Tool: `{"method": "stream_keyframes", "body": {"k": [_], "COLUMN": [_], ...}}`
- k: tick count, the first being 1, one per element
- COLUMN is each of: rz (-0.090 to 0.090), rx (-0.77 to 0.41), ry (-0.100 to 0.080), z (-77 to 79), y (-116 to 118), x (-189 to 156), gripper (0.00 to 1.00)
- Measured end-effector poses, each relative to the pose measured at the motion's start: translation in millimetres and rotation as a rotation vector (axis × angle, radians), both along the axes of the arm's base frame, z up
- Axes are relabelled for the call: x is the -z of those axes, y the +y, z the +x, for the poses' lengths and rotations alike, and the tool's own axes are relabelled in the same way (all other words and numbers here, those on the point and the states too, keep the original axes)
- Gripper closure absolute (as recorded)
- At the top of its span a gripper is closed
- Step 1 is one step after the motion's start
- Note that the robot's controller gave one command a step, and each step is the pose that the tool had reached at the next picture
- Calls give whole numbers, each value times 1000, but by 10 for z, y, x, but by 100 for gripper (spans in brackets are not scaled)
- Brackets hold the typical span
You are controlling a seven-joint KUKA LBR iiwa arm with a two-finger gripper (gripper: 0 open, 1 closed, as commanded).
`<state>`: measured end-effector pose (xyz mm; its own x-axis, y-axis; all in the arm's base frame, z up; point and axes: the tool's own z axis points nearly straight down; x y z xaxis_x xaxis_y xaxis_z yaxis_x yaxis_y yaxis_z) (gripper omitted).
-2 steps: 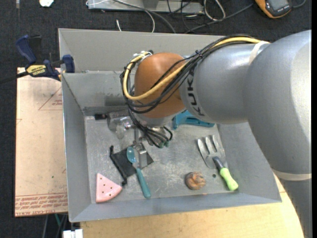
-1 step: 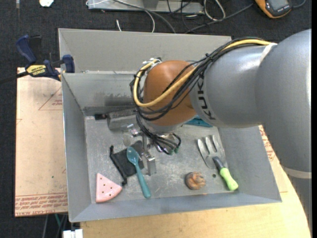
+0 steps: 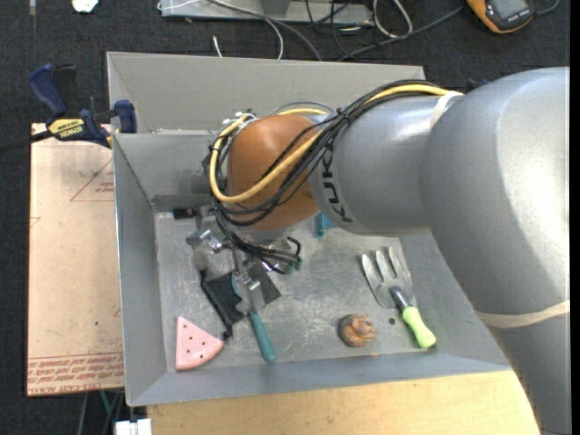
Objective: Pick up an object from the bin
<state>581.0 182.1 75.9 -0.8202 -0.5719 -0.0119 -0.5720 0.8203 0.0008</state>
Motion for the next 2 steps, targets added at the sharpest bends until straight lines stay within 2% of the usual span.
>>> {"method": "stream_keyframes", "body": {"k": [1,2], "rz": [-2,-2], "rx": [0,0], "ry": [8,8], "z": [-31,-31], "y": [21,22], "x": [50,48], "gripper": [100,100]}}
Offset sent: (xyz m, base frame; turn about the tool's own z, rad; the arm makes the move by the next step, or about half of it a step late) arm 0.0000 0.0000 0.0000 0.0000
